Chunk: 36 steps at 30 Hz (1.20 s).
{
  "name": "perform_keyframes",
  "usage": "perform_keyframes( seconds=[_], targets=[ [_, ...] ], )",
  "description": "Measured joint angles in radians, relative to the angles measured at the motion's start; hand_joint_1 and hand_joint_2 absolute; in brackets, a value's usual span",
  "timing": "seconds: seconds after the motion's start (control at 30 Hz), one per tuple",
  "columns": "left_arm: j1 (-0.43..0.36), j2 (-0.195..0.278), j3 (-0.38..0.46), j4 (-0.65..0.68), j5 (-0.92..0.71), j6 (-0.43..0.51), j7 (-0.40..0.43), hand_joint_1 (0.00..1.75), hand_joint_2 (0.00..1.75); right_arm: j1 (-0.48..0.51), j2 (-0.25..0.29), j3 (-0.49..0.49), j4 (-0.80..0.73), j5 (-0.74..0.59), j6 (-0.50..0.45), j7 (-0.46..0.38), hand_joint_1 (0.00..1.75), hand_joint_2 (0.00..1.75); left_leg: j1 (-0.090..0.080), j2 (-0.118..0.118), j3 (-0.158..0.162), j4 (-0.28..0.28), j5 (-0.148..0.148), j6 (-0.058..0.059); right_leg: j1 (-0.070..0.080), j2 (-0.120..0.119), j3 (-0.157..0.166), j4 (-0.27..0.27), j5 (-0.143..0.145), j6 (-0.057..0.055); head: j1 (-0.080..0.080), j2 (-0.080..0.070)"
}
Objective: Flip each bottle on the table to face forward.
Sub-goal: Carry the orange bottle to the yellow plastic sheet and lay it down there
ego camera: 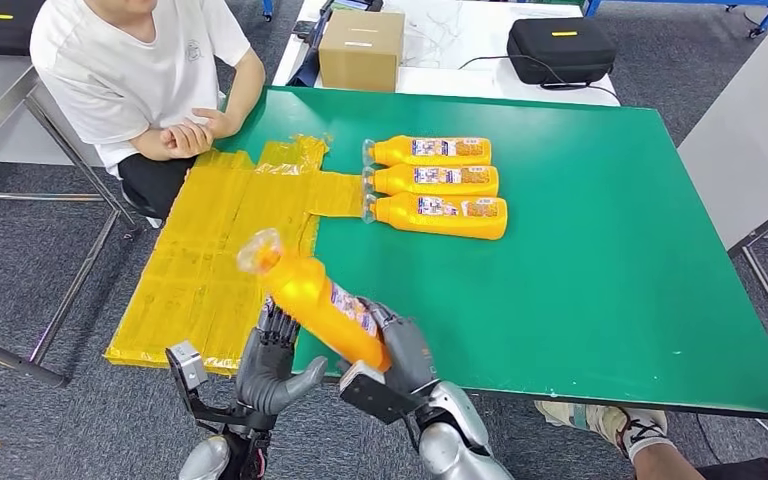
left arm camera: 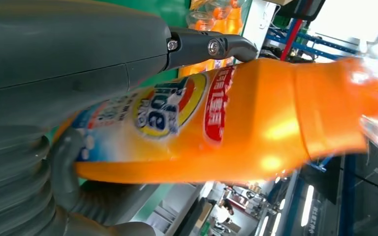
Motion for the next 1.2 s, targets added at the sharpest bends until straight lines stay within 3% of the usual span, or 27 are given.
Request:
perform_keyframes(
  seconds=[0.47,0.73,0.87,0.9,0.93,1.03,1.07,1.2],
  targets=[
    [-0.007,0.0,-0.019,0.001,0.071,-0.004,0.043,0.0,1.75,0.008,0.021,0.071,0.04,-0.025,-0.022,-0.027,1.75,1.75,0.0,0.0,0.0,0.0,0.0,0.0,0.0,0.0,-0.001,0.0,0.0,0.0,0.0,0.0],
    [-0.005,0.004,-0.02,0.001,0.234,-0.116,0.074,0.04,1.75,-0.012,0.024,0.096,0.086,-0.052,-0.012,-0.056,1.75,1.75,0.0,0.001,0.0,0.0,0.0,0.0,0.0,0.0,-0.001,0.0,0.0,0.0,0.0,0.0],
    [-0.004,0.009,-0.019,0.001,0.239,-0.123,0.076,1.71,1.75,-0.025,0.025,0.103,0.106,-0.049,-0.013,-0.062,1.75,1.75,0.0,0.001,0.0,0.0,0.0,0.0,0.0,0.0,-0.001,0.0,0.0,0.0,0.0,0.0],
    [-0.004,0.01,-0.019,0.002,0.239,-0.124,0.077,1.75,1.75,-0.027,0.024,0.104,0.109,-0.046,-0.013,-0.063,1.75,1.75,0.0,0.001,0.0,0.0,0.0,0.0,0.0,0.0,-0.001,0.0,0.0,0.0,0.0,0.0],
    [-0.004,0.011,-0.019,0.003,0.239,-0.126,0.079,1.75,1.75,-0.03,0.024,0.106,0.113,-0.041,-0.014,-0.063,1.55,1.75,0.0,0.001,0.0,0.0,0.0,0.0,0.0,0.0,-0.001,0.0,0.0,0.0,0.0,0.0],
    [-0.005,0.012,-0.017,0.01,0.25,-0.14,0.082,1.75,1.75,-0.039,0.024,0.112,0.12,-0.029,-0.017,-0.063,0.24,1.75,0.0,0.001,0.0,0.0,0.0,0.0,0.0,0.0,-0.001,0.0,0.0,0.0,0.0,0.0],
    [-0.005,0.012,-0.016,0.012,0.257,-0.146,0.082,1.75,1.75,-0.04,0.024,0.114,0.122,-0.028,-0.018,-0.063,0.0,1.75,0.0,0.001,0.0,0.0,0.0,0.0,0.0,0.0,-0.001,0.0,0.0,0.0,0.0,0.0],
    [-0.01,0.012,-0.011,0.019,0.266,-0.161,0.083,1.75,1.75,-0.038,0.025,0.118,0.126,-0.041,-0.028,-0.061,0.0,1.75,0.0,0.001,0.0,0.0,0.0,0.0,0.0,0.0,-0.001,0.0,0.0,0.0,0.0,0.0]
  ],
)
